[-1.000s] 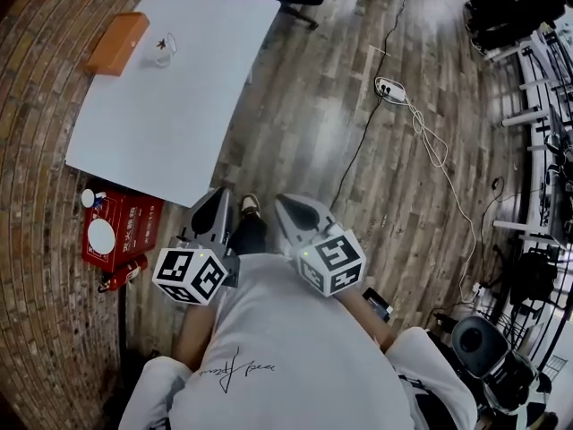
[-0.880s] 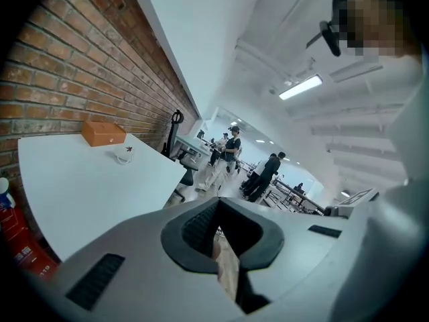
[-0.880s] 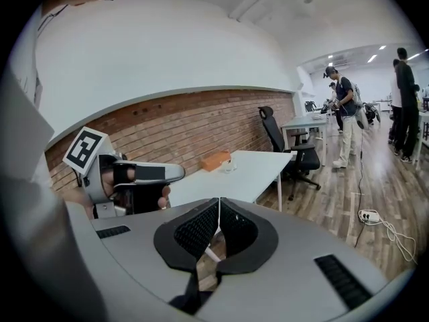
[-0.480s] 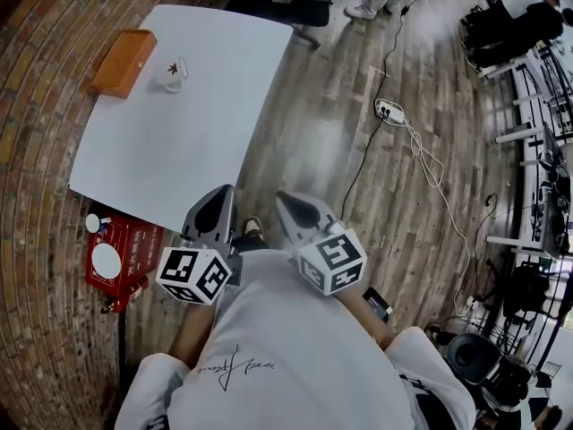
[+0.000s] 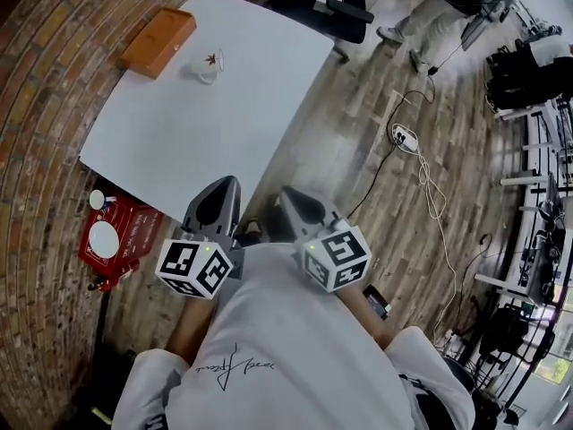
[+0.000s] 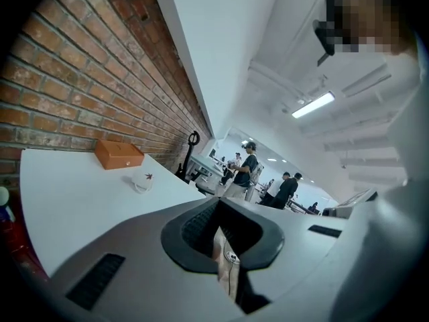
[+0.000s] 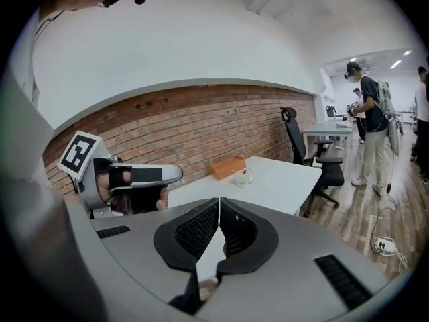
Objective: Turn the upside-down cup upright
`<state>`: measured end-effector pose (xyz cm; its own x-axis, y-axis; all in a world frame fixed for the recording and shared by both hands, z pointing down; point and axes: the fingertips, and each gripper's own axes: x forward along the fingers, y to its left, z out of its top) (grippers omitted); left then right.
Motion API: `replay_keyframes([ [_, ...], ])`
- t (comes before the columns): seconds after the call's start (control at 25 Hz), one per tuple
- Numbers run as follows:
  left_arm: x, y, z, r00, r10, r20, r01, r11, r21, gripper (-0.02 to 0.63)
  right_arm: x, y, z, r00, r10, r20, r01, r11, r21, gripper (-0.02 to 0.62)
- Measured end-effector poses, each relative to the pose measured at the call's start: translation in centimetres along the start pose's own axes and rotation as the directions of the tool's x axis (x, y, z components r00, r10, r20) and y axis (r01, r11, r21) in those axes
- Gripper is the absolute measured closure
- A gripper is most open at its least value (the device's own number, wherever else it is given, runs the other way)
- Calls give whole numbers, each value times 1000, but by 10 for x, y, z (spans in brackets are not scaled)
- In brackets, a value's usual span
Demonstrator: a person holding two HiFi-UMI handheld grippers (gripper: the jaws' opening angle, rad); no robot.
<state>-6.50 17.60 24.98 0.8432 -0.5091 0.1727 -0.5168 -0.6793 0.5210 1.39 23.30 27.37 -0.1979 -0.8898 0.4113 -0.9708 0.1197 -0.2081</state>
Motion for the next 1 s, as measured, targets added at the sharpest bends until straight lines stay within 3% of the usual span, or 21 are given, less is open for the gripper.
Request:
replay_keyframes([
  [0.52, 20, 46, 38, 986, 152, 73, -151, 988, -26, 598, 66, -20, 37, 991, 132, -3, -132, 991, -25, 574],
  [1.0, 69, 86, 70, 942, 328, 70, -324, 944, -61, 598, 136, -38, 74, 953, 298, -58, -299, 954, -27, 574],
])
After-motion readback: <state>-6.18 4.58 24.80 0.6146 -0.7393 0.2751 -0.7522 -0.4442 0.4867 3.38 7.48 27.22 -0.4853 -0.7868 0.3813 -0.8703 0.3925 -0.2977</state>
